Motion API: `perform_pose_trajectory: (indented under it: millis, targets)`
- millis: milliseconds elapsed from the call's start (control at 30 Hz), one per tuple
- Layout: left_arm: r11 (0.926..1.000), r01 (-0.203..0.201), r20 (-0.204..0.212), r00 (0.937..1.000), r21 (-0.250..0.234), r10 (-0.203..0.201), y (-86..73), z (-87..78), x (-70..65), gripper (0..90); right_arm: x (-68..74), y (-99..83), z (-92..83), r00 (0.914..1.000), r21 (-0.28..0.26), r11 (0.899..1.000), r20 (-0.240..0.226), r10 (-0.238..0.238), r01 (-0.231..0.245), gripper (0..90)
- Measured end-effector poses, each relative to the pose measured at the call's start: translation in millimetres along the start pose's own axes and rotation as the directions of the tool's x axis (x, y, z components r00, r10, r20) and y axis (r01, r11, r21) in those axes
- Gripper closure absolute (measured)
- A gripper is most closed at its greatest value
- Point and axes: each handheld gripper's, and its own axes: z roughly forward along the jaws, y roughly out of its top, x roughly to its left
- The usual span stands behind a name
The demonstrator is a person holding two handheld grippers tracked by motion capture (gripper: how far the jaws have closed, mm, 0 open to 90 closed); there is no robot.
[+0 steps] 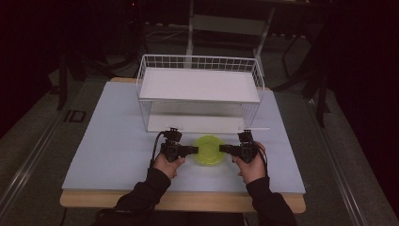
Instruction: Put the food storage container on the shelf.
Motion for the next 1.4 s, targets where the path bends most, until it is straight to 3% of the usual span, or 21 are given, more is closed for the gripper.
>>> perform_pose_trajectory:
  millis: [267,767,1000,1400]
  targets:
    - [1.0,0.003,0.012,0.9999,-0.009,-0.003,-3.7,-7.5,-10.4,80.3,10.5,2.0,-10.5,0.9972,-0.027,0.997,0.034,-0.067,0.068,79.3]
    - [0.9953,-0.05,0.0,0.9987,-0.084,0.05,12.7,-56.2,-41.6,80.7,45.1,20.7,-51.5,0.9878,-0.119,0.981,0.017,-0.155,0.156,79.5]
    - [0.9886,-0.083,-0.012,0.9965,-0.125,0.083,26.0,-83.1,-55.4,80.8,61.9,33.3,-68.7,0.9827,-0.164,0.969,-0.001,-0.185,0.183,79.6]
    - [0.9797,-0.098,-0.03,0.9951,-0.175,0.094,55.5,-115.1,-66.5,80.7,89.3,67.3,-87.5,0.9756,-0.216,0.952,0.011,-0.219,0.216,79.6]
